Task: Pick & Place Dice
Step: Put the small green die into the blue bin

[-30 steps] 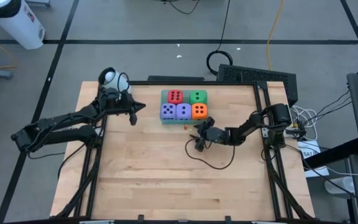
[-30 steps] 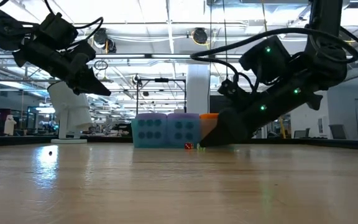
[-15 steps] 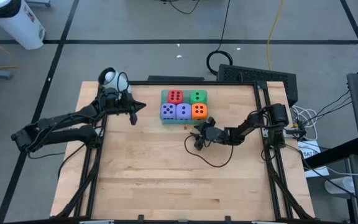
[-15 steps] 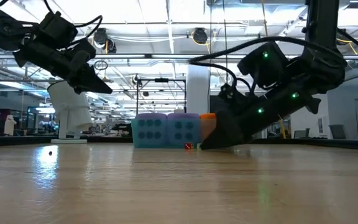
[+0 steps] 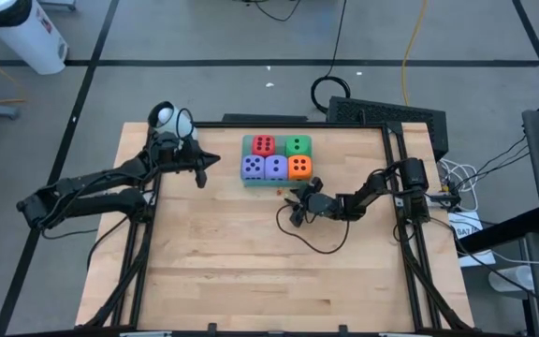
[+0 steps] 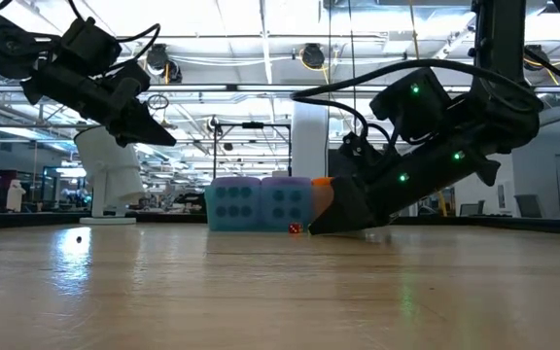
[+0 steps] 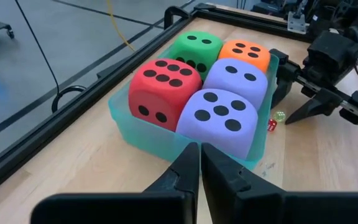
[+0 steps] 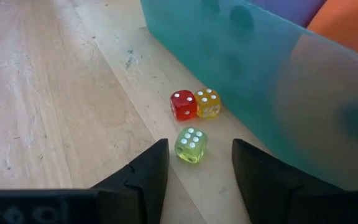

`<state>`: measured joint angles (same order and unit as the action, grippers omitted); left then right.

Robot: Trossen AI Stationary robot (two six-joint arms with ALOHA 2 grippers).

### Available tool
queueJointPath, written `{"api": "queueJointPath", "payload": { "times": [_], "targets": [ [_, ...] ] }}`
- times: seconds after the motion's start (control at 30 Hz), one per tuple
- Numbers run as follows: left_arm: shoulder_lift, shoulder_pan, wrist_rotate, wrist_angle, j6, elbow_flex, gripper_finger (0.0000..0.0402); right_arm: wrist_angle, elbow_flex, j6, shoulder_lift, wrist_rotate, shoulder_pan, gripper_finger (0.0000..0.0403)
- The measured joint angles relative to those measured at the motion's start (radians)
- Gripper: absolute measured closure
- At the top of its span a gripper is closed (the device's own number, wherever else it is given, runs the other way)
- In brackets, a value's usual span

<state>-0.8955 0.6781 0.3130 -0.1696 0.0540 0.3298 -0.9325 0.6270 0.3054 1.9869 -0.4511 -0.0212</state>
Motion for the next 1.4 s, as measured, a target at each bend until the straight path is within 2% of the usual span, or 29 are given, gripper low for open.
{"api": "queueJointPath", "payload": {
  "times": [0.17,0.5,0.7,1.1,1.27,1.4],
  "targets": [
    [0.000,0.000,0.000,0.000,0.000,0.000,0.0376,-0.004,0.000,0.001,0.001,0.003,0.000,0.0245],
    [0.000,0.000,0.000,-0.013,-0.008,0.000,0.0376,-0.014,0.000,-0.004,0.002,0.041,0.001,0.0324],
    [0.000,0.000,0.000,-0.015,-0.010,0.000,0.0376,-0.022,0.000,-0.005,0.002,0.052,0.001,0.0355],
    [0.000,0.000,0.000,-0.015,-0.015,0.000,0.0376,-0.118,0.000,-0.050,-0.002,0.124,-0.001,0.0356],
    [0.000,0.000,0.001,-0.015,-0.019,0.000,0.0376,-0.114,0.000,-0.100,-0.071,0.142,-0.002,0.0356],
    [0.000,0.000,0.001,-0.014,-0.019,0.000,0.0376,-0.086,0.000,-0.158,-0.178,0.142,-0.001,0.0356]
  ]
}}
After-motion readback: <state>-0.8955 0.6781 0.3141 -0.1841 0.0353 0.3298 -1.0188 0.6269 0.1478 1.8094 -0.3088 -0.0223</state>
